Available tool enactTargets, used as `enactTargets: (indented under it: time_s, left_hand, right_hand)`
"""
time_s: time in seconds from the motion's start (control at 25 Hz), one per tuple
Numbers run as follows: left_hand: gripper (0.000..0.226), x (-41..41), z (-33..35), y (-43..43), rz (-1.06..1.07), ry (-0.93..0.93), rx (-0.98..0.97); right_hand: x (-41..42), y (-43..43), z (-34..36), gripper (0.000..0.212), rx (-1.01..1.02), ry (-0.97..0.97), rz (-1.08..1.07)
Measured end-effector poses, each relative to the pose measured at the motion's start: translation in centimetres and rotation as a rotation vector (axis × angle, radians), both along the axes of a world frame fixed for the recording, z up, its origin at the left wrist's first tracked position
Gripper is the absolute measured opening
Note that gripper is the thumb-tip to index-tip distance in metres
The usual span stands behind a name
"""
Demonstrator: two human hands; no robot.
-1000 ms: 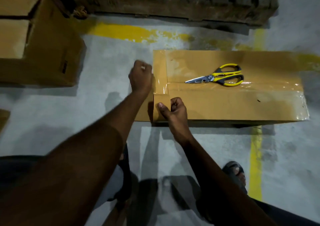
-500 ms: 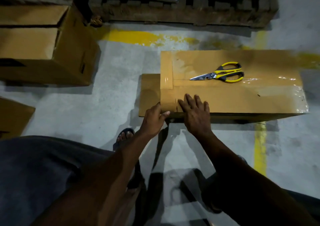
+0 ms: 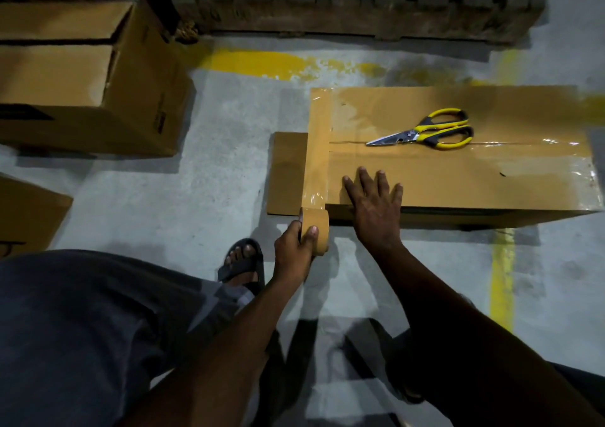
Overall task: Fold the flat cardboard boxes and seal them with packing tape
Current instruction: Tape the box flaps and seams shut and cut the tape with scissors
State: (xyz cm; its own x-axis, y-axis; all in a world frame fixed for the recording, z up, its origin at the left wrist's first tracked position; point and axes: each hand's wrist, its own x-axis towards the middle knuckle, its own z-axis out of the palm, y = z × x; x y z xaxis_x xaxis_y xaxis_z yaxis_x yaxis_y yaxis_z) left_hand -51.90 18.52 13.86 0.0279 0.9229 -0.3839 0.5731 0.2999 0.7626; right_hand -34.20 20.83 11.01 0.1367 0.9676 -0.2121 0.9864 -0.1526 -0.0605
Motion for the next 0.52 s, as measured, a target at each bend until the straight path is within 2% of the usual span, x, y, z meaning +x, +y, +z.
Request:
enactTargets:
  time_s: [0.28, 0.4, 0.52]
  left_hand:
    - [0.023, -0.2, -0.6, 0.3, 0.101, -0.111, -0.104]
    - [0.032, 0.1, -1.1, 0.6, 0.112, -0.126, -0.142]
    - [0.027, 0.0, -1.6, 0.1, 0.115, -0.149, -0.162]
  right_hand:
    - [-0.2, -0.1, 0.1, 0.078, -0.015, 0.016, -0.004]
    - [-0.2, 0.1, 0.1, 0.077, 0.016, 0.036, 0.003]
    - [-0.6, 0.5, -0.3, 0.087, 0.066, 0.025, 0.259]
